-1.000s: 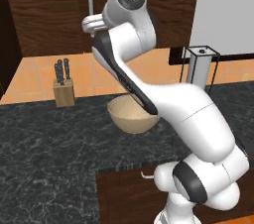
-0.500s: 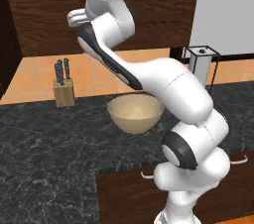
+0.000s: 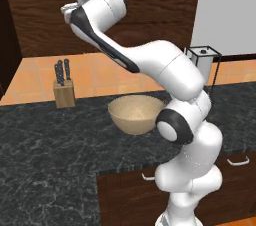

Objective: Open the cabinet, pick up the bread from the cabinet and place it in the basket. Then move the basket to the dining counter.

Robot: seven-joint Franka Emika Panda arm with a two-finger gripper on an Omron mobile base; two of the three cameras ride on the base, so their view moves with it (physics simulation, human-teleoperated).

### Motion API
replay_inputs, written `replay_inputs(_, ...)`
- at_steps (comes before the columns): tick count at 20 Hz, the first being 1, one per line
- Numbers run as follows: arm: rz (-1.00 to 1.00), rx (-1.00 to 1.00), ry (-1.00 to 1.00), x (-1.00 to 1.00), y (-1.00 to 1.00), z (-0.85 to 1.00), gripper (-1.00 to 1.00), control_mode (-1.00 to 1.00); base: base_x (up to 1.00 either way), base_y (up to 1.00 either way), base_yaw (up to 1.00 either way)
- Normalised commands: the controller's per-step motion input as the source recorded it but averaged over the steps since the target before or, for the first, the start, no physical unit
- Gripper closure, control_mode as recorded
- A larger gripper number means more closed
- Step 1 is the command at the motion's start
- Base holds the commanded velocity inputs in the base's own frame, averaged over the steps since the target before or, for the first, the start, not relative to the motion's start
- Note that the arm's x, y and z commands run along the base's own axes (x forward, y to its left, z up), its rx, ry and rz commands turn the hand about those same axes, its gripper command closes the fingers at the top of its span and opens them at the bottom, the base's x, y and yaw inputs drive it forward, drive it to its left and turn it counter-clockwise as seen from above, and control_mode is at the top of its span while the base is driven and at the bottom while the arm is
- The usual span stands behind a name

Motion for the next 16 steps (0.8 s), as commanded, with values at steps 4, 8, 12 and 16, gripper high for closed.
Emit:
replay_inputs(4,-0.04,-0.01,-0.20,0.32,-0.09,-0.88,1.00,-1.00,0.00,0.00,0.00)
replay_inputs(8,0.02,0.02,-0.49,0.00,-0.69,-1.00,1.00,-1.00,0.00,0.00,0.00)
replay_inputs(12,0.13,0.11,-0.56,0.00,-0.96,-1.00,1.00,-1.00,0.00,0.00,0.00)
replay_inputs(16,0.23,0.21,-0.49,-0.19,-1.00,-0.92,1.00,-1.00,0.00,0.00,0.00)
